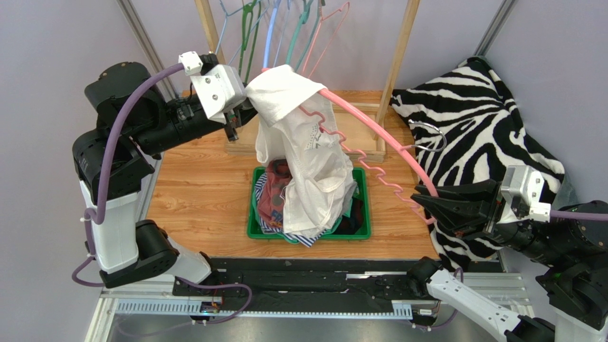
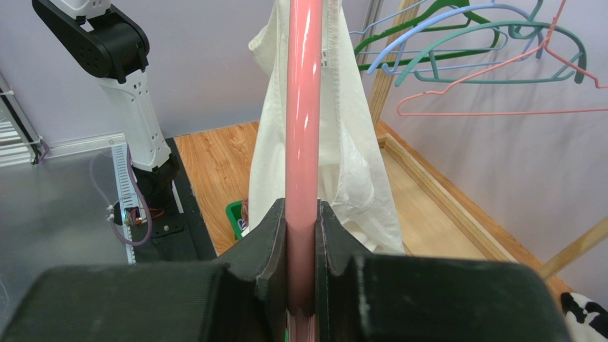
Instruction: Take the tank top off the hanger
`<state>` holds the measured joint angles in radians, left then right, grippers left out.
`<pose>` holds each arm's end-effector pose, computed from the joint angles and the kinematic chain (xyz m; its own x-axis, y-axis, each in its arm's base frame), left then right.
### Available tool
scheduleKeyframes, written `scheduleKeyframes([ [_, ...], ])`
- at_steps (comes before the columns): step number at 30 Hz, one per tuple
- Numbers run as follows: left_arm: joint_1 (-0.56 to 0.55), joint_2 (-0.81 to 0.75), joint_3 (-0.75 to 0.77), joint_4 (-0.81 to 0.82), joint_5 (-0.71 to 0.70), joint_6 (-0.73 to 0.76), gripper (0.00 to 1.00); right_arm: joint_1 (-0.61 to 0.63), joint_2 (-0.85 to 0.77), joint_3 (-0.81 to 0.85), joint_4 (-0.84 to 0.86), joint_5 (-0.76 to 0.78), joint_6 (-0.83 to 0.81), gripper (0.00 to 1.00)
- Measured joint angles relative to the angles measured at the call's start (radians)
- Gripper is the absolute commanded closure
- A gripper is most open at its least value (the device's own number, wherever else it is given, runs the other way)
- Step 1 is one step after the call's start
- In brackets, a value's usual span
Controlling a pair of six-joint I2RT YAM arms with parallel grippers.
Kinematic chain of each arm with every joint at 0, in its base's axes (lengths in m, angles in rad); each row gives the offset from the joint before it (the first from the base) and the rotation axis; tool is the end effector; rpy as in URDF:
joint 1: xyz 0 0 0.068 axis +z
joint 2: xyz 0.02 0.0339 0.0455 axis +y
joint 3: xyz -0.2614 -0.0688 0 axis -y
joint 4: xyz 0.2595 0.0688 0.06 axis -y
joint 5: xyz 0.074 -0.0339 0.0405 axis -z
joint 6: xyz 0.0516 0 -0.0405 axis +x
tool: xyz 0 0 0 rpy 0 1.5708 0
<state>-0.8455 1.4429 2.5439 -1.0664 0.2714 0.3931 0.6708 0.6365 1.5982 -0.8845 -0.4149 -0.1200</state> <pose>0.1053 -0.1396 0.6356 0.3654 0.1441 -0.9196 0.8213 0.4151 0.3914 0.0105 0.0349 0.5254 0.1658 -0.0083 -0.9861 -0.8701 0.4694 -0.1502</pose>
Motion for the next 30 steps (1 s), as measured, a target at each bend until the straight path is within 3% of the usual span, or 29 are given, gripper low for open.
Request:
scheduleKeyframes([
  [6, -0.046, 0.061, 0.129, 0.029, -0.055, 0.029, 1.0, 0.0, -0.064, -0.039, -0.072, 0.042, 0.028, 1.0],
  [11, -0.055, 0.09, 0.146, 0.08, -0.138, 0.054, 1.0, 0.0, -0.086, -0.021, -0.156, 0.023, 0.059, 1.0],
  [25, -0.089, 0.142, 0.03, 0.19, -0.299, 0.067, 1.0, -0.001, -0.158, -0.031, -0.319, -0.1, 0.14, 1.0],
  [30, -0.086, 0.139, -0.145, 0.23, -0.374, 0.042, 1.0, -0.002, -0.138, 0.006, -0.362, -0.074, 0.147, 1.0],
])
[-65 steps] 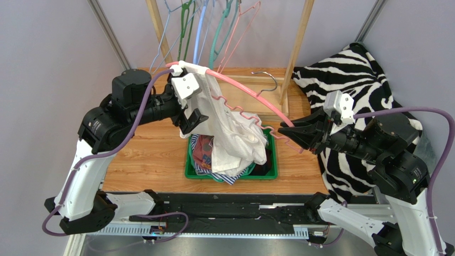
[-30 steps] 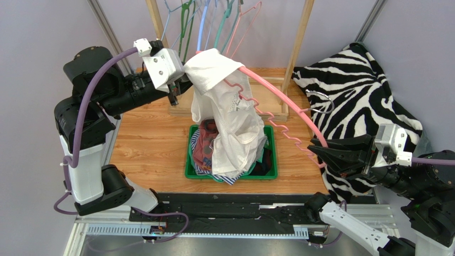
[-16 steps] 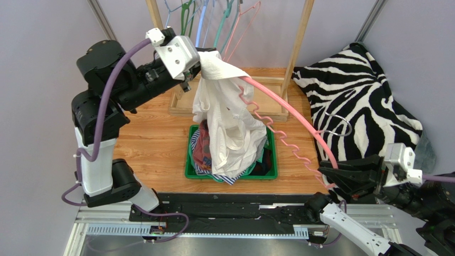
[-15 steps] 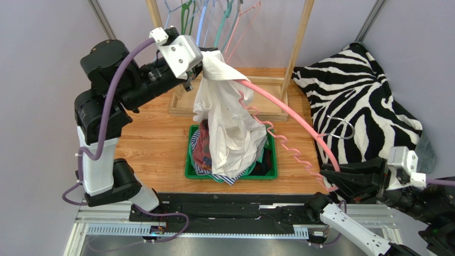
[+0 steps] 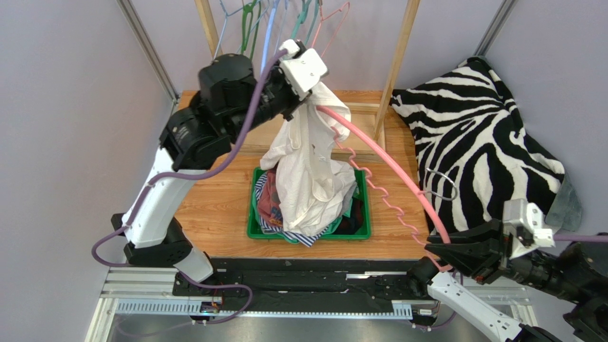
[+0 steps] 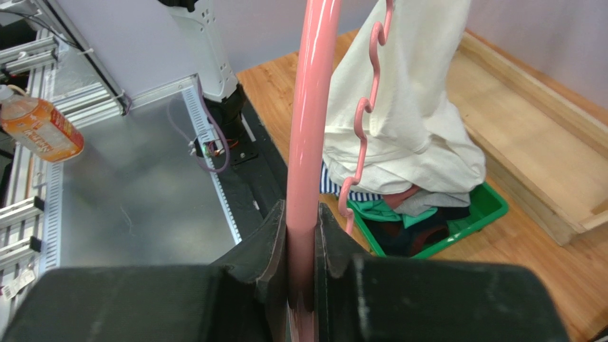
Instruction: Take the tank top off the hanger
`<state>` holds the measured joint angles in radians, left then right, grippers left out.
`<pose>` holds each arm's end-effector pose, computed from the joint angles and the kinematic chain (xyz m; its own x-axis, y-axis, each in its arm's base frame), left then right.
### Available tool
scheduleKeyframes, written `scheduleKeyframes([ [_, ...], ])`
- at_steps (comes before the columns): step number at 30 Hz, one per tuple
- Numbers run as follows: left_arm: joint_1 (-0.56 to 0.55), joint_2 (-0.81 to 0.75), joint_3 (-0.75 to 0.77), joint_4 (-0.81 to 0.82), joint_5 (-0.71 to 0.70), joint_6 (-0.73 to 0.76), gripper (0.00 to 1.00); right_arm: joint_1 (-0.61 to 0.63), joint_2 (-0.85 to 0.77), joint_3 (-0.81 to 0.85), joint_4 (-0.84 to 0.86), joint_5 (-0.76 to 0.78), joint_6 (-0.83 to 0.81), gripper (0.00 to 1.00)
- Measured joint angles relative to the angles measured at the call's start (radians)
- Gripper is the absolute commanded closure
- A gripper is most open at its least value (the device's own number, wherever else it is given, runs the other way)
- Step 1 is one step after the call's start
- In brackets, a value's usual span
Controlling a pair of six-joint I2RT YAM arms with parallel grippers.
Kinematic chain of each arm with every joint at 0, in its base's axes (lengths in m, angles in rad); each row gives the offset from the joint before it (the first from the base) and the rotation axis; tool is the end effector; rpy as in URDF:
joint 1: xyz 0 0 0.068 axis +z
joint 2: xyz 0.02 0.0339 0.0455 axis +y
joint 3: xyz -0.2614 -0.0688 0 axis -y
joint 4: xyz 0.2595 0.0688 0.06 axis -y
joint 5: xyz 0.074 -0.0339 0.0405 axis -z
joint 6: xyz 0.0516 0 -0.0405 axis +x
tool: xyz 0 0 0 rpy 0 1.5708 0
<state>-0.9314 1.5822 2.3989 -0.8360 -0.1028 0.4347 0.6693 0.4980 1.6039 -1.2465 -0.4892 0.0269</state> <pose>0.1726 -0.2233 0.6027 0.2999 0.2987 -0.9060 0.6733 0.6065 0.4229 -0.0375 0.0013 0.4805 -0.1344 -0.0761 -0.9880 -0.9093 0.4058 0.0925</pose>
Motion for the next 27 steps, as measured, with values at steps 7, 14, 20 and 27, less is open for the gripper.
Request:
scheduleKeyframes([
  [7, 0.024, -0.023, -0.213, -0.021, -0.059, -0.044, 1.0, 0.0, -0.076, 0.116, 0.033, 0.084, 0.004, 1.0],
  [14, 0.033, -0.056, -0.188, -0.057, -0.032, -0.045, 1.0, 0.0, -0.093, 0.095, 0.124, 0.09, 0.005, 1.0],
  [20, -0.03, 0.005, 0.198, -0.038, -0.007, 0.034, 1.0, 0.0, -0.087, 0.005, 0.191, 0.329, 0.004, 1.0],
  [27, -0.288, -0.059, 0.304, 0.175, -0.009, 0.312, 1.0, 0.0, -0.056, -0.159, 0.237, 0.593, 0.013, 1.0],
])
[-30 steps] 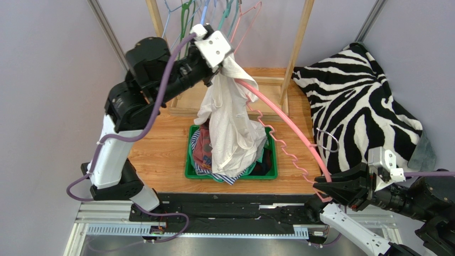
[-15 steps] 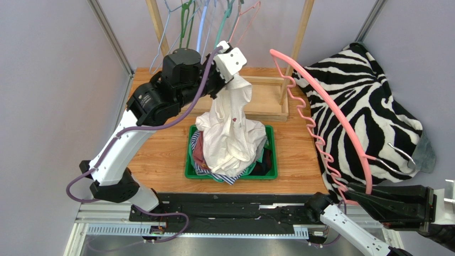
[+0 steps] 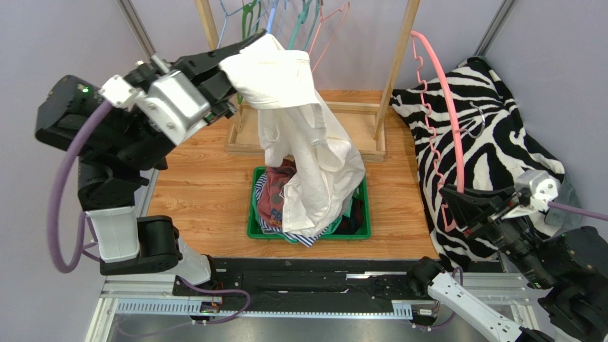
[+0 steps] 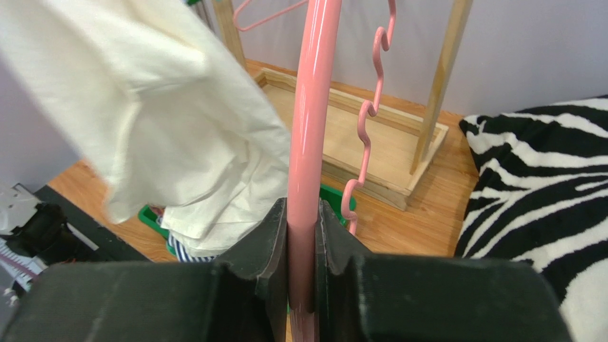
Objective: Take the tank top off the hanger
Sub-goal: Remove the tank top from the hanger, then place the tank top in the bin.
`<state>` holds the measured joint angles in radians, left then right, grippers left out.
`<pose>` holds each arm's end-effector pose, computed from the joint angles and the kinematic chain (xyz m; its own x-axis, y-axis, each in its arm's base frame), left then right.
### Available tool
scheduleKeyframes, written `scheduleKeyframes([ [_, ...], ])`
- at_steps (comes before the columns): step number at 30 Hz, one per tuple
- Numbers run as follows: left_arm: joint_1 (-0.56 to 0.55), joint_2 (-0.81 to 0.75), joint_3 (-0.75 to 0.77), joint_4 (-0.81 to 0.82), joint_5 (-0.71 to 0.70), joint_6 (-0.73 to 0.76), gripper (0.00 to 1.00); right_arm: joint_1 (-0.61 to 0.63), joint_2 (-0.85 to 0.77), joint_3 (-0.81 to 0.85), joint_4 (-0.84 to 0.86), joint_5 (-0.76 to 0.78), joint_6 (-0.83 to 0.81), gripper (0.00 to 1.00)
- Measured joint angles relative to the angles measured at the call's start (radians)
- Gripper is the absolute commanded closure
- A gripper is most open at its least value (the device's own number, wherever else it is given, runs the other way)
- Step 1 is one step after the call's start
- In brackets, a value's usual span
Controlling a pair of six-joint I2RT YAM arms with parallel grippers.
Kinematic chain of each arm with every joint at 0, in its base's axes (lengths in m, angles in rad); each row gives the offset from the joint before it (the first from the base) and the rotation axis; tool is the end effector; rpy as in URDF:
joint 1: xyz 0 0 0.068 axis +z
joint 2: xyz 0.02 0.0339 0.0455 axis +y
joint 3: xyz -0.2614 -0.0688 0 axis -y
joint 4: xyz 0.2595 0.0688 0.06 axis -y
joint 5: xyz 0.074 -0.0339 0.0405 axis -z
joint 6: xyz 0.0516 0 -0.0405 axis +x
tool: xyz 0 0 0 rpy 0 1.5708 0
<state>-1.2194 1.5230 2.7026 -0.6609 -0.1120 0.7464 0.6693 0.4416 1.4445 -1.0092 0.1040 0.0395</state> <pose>0.0604 -0.1480 0.6995 0.7361 -0.0476 -0.6752 0.5446 0.6341 0.5490 0.0017 -0.0054 0.4755 -0.0261 0.0294 -0.9992 -0.5351 0.8439 0.0388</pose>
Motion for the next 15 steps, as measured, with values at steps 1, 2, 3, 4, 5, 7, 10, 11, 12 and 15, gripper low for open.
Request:
scheduleKeyframes([
  [1, -0.018, 0.0, 0.011, 0.016, -0.005, 0.027, 1.0, 0.0, 0.008, -0.008, 0.002, 0.016, 0.002, 1.0],
  [2, -0.034, 0.0, 0.022, 0.03, -0.012, 0.053, 1.0, 0.0, 0.017, -0.016, 0.005, 0.031, 0.004, 1.0],
  [3, -0.048, 0.002, 0.032, 0.043, -0.021, 0.076, 1.0, 0.0, 0.024, -0.023, 0.01, 0.043, 0.007, 1.0],
  [4, -0.055, 0.004, 0.039, 0.054, -0.03, 0.093, 1.0, 0.0, 0.028, -0.03, 0.016, 0.055, 0.01, 1.0],
  [5, -0.058, 0.006, 0.042, 0.059, -0.035, 0.103, 1.0, 0.0, 0.031, -0.035, 0.022, 0.063, 0.013, 1.0],
  [7, -0.06, 0.011, 0.043, 0.06, -0.052, 0.117, 1.0, 0.0, 0.033, -0.042, 0.029, 0.085, 0.018, 1.0],
  [10, -0.06, -0.005, -0.023, 0.059, -0.081, 0.118, 1.0, 0.0, 0.033, -0.043, 0.044, 0.109, 0.023, 1.0],
  [11, -0.061, -0.014, -0.056, 0.058, -0.09, 0.118, 1.0, 0.0, 0.033, -0.043, 0.049, 0.112, 0.024, 1.0],
  [12, -0.059, -0.032, -0.113, 0.063, -0.101, 0.119, 1.0, 0.0, 0.035, -0.043, 0.055, 0.114, 0.024, 1.0],
  [15, -0.036, -0.066, -0.255, 0.067, -0.118, 0.116, 1.0, 0.0, 0.042, -0.043, 0.071, 0.112, 0.028, 1.0],
])
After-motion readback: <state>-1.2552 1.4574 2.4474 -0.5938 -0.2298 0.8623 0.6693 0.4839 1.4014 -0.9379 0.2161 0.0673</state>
